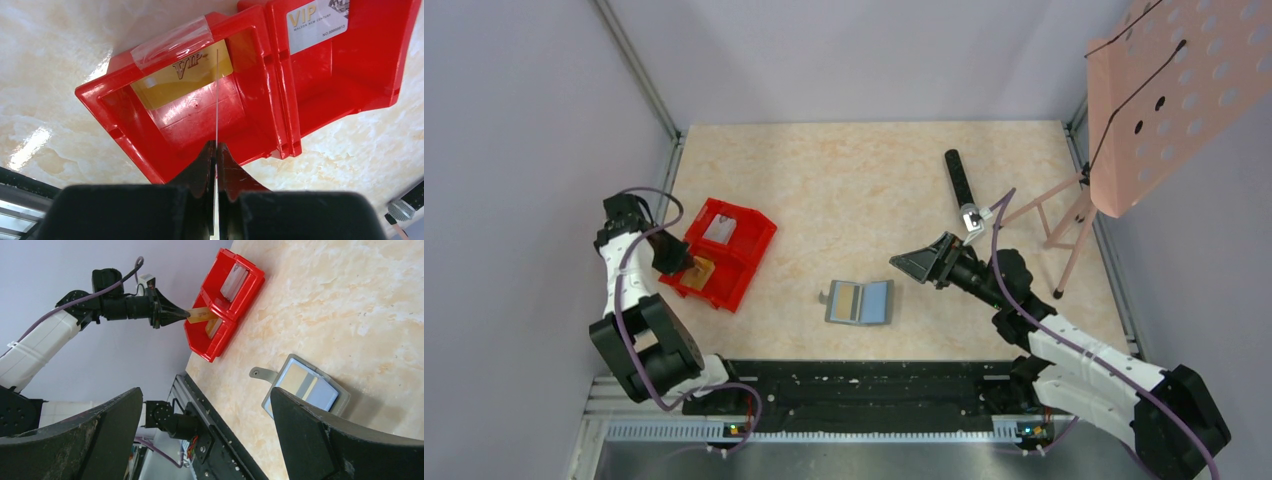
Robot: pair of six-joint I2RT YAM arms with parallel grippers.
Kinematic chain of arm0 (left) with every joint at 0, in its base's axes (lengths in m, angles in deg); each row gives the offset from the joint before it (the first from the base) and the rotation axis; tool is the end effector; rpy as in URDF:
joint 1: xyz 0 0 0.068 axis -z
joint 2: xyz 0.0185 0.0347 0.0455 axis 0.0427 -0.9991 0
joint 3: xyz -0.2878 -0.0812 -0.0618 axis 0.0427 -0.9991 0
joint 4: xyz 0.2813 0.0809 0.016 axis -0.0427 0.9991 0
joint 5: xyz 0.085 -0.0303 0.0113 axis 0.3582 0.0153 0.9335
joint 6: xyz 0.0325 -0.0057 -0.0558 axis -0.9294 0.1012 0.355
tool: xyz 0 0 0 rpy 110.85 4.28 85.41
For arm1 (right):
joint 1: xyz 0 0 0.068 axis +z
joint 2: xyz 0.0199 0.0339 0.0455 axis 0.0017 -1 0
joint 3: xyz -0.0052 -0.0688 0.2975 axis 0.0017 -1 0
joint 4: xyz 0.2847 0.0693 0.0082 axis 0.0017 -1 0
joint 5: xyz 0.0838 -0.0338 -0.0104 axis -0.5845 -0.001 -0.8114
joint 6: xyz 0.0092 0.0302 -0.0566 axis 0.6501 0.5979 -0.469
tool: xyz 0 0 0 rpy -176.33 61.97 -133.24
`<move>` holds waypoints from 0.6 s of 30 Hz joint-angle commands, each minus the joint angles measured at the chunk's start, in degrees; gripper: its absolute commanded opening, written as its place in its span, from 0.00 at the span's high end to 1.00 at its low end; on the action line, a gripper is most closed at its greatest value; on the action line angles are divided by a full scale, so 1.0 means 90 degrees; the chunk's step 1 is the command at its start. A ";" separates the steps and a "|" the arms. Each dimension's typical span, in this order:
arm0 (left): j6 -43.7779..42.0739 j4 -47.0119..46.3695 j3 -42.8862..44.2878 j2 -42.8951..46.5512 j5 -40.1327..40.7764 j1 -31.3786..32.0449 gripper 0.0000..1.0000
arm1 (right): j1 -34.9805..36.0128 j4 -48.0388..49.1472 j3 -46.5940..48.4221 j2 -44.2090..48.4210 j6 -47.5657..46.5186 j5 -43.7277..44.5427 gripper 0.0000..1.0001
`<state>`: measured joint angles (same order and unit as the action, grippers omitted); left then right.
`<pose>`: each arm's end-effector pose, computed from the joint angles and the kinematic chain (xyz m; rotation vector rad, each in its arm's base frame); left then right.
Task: Take the credit cards out of the card holder
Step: Place the credit card in the storage box.
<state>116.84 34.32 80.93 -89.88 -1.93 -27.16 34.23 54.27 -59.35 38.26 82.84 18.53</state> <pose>0.2607 0.1380 0.2643 -1.2520 2.3728 -0.2282 0.1747 0.1383 0.2434 0.0956 1.8307 1.4464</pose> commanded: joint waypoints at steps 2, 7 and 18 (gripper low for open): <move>-0.0088 -0.0210 0.0281 -0.0166 0.0068 -0.0035 0.96 | -0.0074 -0.0022 0.0140 0.0205 -0.0082 -0.0046 0.02; -0.0129 -0.0269 0.0329 -0.0240 0.0150 -0.0046 0.96 | -0.0077 -0.0071 0.0091 0.0310 -0.0094 0.0046 0.02; -0.0124 -0.0562 0.0237 -0.0408 0.0088 -0.0048 0.95 | -0.0078 -0.0124 0.0129 0.0248 -0.0183 0.0059 0.02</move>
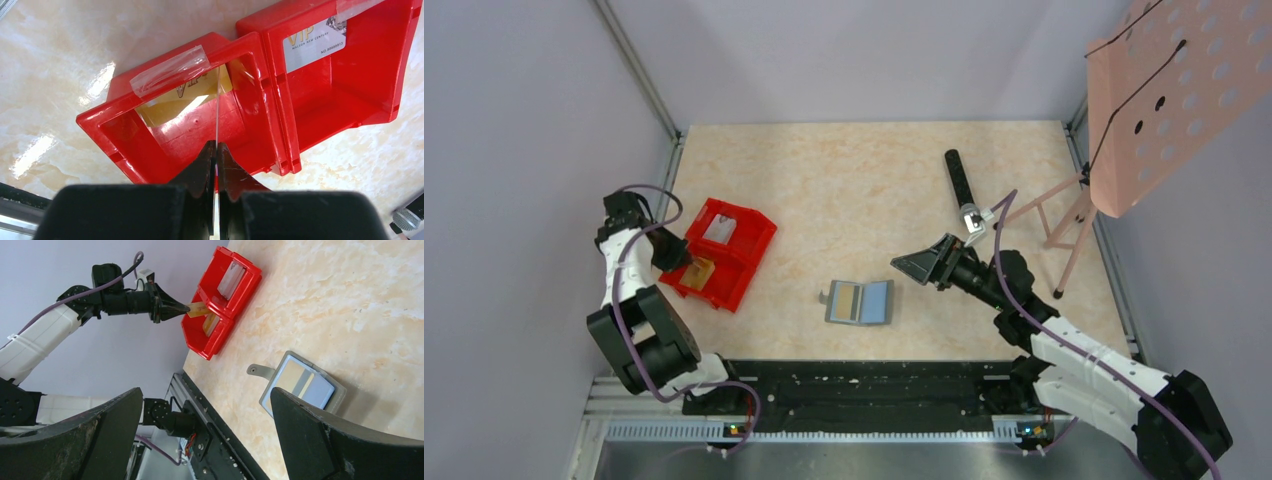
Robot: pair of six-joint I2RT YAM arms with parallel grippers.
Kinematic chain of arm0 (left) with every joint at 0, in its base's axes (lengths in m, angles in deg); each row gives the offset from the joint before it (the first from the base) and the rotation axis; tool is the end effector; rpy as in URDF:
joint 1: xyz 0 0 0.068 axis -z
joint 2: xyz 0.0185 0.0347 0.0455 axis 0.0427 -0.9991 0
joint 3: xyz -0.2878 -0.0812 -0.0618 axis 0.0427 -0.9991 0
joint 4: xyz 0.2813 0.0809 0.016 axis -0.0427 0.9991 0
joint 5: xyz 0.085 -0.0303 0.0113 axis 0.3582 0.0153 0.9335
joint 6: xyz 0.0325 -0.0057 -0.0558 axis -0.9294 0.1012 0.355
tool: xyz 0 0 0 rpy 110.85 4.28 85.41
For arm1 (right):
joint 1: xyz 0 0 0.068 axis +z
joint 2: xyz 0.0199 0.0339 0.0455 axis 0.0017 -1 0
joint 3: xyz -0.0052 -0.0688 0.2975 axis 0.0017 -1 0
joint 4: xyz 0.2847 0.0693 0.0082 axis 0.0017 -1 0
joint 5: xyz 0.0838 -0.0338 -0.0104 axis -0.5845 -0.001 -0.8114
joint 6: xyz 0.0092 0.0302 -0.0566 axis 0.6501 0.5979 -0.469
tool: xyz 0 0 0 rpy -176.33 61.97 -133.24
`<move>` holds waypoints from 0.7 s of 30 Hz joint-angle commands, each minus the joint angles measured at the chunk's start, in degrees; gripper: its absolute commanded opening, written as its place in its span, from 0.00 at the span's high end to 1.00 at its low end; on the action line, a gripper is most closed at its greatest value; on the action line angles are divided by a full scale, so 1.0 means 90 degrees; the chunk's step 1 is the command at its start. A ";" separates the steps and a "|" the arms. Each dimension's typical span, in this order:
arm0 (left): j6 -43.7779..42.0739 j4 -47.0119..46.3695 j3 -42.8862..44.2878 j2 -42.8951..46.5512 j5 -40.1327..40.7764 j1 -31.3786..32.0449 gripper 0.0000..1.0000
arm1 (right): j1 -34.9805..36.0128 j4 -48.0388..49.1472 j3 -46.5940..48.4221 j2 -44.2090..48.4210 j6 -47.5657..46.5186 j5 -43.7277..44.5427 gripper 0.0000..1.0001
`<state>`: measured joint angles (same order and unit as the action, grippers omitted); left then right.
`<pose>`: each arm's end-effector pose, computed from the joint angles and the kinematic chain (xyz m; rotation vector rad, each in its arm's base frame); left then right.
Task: Take the credit cards out of the card holder
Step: Place the credit card in the storage box.
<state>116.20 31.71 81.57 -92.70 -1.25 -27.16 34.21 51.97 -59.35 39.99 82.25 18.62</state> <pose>0.2725 0.1454 0.2566 -1.2380 2.3724 -0.2081 0.1713 0.1358 0.2446 0.0909 1.8388 1.4343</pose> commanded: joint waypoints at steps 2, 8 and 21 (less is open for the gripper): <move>-0.0056 -0.0297 0.0205 -0.0120 0.0015 -0.0050 0.95 | -0.0076 0.0124 0.0121 0.0060 -0.0135 0.0066 0.02; -0.0064 -0.0339 0.0227 -0.0251 0.0113 -0.0055 0.92 | -0.0091 0.0186 0.0150 -0.0041 -0.0166 0.0077 0.02; -0.0048 -0.0301 0.0338 -0.0368 0.0520 -0.0056 0.77 | -0.0091 0.0351 0.0128 -0.0261 -0.0137 0.0039 0.02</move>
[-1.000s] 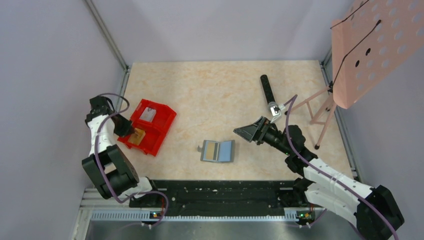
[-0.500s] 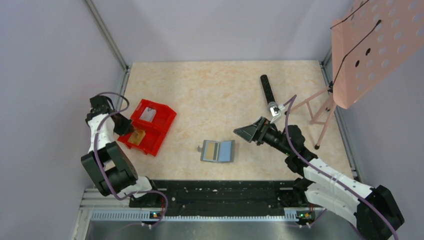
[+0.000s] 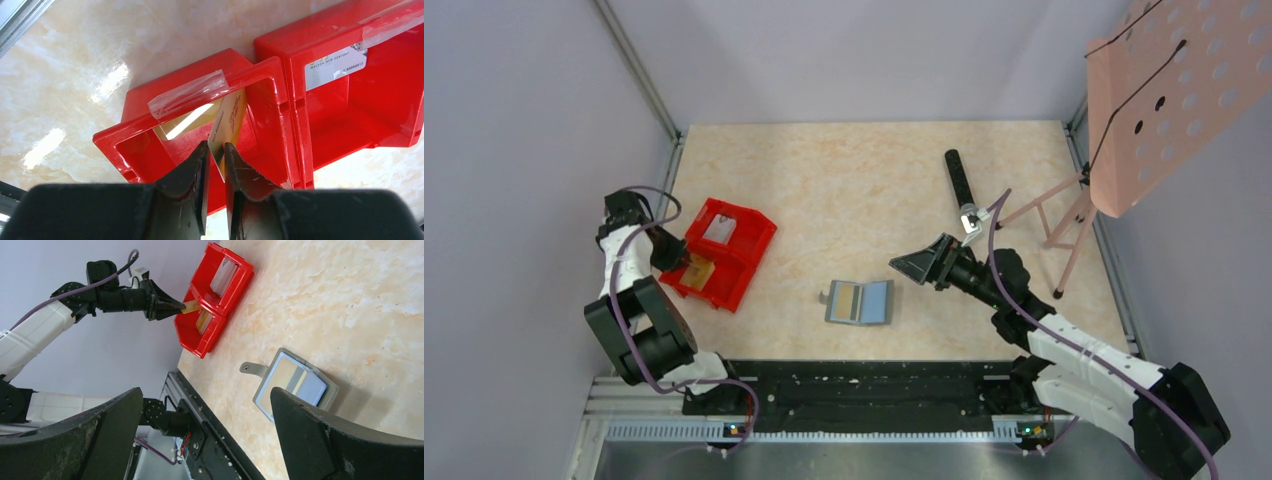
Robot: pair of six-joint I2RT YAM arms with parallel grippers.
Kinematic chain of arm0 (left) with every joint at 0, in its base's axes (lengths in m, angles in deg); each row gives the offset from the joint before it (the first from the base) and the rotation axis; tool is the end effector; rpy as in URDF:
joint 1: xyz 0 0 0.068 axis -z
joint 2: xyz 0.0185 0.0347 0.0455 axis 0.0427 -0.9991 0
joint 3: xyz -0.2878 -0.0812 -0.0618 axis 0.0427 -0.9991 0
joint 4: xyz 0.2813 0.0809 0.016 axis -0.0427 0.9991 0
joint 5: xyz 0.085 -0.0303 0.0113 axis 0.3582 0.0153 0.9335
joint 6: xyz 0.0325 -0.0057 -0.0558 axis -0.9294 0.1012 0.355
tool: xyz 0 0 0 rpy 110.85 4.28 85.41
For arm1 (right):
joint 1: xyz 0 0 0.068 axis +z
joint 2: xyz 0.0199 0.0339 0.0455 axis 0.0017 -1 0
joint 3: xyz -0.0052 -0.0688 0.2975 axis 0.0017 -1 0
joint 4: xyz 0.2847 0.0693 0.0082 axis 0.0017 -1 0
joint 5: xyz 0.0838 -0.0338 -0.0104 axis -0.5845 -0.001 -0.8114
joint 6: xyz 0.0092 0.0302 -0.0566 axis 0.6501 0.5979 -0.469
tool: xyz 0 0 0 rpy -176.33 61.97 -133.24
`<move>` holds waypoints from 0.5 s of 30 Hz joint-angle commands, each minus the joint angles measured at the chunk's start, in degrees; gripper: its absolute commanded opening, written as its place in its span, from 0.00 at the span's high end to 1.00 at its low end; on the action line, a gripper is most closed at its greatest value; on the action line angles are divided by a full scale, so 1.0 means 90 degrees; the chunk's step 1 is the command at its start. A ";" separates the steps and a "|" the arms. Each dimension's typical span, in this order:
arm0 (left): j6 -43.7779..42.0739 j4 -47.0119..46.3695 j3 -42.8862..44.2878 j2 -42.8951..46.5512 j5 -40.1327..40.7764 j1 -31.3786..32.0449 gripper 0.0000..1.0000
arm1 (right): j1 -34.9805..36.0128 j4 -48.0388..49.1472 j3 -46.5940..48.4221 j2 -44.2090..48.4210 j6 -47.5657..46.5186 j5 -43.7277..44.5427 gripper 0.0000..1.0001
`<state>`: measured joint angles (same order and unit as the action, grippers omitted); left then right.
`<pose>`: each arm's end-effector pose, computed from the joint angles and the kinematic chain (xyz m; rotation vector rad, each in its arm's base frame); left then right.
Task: Take the credit cards out of the card holder
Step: Place the credit card in the storage box.
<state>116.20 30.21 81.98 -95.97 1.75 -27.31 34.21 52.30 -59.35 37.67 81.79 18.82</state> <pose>0.2813 0.1544 0.2433 -1.2704 2.3871 -0.1389 0.1758 0.1386 0.2372 0.0976 1.8731 1.4134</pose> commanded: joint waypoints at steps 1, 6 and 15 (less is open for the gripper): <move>-0.0053 -0.0120 0.0309 -0.0002 0.0200 -0.0034 0.76 | -0.0091 0.0315 0.0128 -0.0011 -0.0089 0.0018 0.02; -0.0013 -0.0026 0.0398 0.0068 0.0352 -0.0039 0.72 | -0.0091 0.0258 0.0129 -0.0021 -0.0096 -0.0007 0.02; 0.0205 -0.0009 0.0577 0.0289 0.0639 -0.0031 0.69 | -0.0091 0.0213 0.0126 -0.0046 -0.0095 -0.0010 0.02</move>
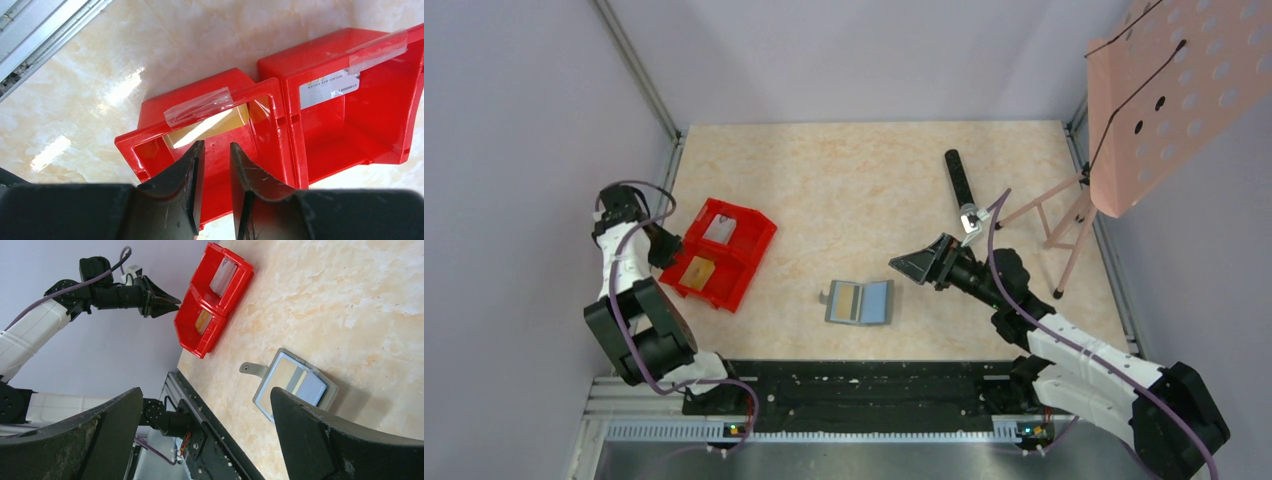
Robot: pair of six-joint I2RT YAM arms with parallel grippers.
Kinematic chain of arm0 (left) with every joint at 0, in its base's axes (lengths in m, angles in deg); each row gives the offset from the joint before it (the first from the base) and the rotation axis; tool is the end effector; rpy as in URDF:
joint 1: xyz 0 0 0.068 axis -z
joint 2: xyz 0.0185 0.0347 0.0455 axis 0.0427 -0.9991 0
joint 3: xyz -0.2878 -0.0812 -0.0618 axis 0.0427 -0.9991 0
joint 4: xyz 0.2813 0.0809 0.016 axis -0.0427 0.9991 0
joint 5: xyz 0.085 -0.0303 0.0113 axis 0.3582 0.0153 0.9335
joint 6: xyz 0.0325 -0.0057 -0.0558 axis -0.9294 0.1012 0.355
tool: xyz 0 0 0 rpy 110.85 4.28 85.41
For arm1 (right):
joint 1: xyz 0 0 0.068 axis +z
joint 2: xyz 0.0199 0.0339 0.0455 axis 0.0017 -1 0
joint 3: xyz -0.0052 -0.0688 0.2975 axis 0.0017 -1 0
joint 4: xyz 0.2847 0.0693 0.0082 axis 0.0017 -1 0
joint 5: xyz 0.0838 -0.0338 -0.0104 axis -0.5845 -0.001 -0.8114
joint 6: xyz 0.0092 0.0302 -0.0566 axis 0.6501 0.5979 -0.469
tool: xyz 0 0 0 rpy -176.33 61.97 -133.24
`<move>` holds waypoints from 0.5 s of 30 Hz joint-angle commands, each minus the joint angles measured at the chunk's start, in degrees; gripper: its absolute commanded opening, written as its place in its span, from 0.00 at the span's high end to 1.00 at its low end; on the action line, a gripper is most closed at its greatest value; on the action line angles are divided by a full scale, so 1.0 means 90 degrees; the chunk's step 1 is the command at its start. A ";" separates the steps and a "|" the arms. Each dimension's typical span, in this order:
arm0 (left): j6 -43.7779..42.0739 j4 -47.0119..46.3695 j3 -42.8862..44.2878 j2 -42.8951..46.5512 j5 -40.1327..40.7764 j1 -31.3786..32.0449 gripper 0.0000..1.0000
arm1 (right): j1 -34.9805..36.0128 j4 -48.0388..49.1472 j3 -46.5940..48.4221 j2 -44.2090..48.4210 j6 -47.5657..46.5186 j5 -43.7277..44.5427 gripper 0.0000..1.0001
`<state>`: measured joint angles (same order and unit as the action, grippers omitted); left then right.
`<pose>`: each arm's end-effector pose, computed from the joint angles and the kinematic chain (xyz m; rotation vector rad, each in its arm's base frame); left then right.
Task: Take the credit cards out of the card holder
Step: Place the credit card in the storage box, then remove the credit card from the card holder.
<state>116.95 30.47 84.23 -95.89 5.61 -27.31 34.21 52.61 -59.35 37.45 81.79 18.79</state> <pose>0.2845 0.1601 0.2564 -1.2872 2.3415 -0.0504 0.1762 0.1389 0.2370 0.0966 1.8716 1.4144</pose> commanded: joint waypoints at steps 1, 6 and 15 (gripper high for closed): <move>0.0130 -0.0041 0.0353 0.0300 0.0210 -0.0038 0.69 | -0.0096 0.0167 0.0124 -0.0032 -0.0095 -0.0009 0.02; 0.0097 0.0019 0.0478 0.0401 0.0152 -0.0034 0.69 | -0.0090 0.0066 0.0160 -0.0058 -0.0107 -0.0009 0.02; -0.0221 -0.0200 -0.0052 0.1305 -0.1423 0.0233 0.59 | -0.0085 -0.0592 0.0600 -0.0455 -0.0335 0.0016 0.05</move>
<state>116.79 30.32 85.72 -90.27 -0.31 -26.72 34.21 49.57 -58.56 34.98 80.76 18.97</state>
